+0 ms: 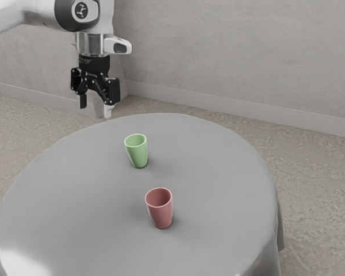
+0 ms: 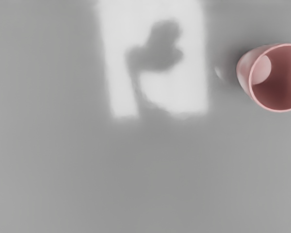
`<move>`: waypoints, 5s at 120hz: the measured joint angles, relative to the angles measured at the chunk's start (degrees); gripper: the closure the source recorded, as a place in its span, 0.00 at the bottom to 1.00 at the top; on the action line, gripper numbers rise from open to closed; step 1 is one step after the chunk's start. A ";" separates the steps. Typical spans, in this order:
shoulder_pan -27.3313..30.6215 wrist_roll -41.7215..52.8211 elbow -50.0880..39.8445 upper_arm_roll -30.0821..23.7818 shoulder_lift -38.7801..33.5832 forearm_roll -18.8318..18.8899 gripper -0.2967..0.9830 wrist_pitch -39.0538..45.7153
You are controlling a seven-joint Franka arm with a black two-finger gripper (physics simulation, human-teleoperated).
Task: Place the right cup onto the left cup
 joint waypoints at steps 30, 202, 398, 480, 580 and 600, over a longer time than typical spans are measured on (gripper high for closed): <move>-0.51 0.02 -6.40 0.00 0.41 -0.84 0.23 9.49; -6.15 -4.30 -38.58 -2.20 4.89 -1.27 0.65 57.88; 4.66 1.47 20.65 -0.98 30.31 9.20 0.85 24.18; 4.77 4.34 21.12 -0.97 32.36 9.94 0.85 26.91; 4.97 4.83 0.90 -0.79 12.13 6.50 0.28 28.62; 4.50 4.92 -7.98 -0.67 -0.17 1.29 0.25 25.15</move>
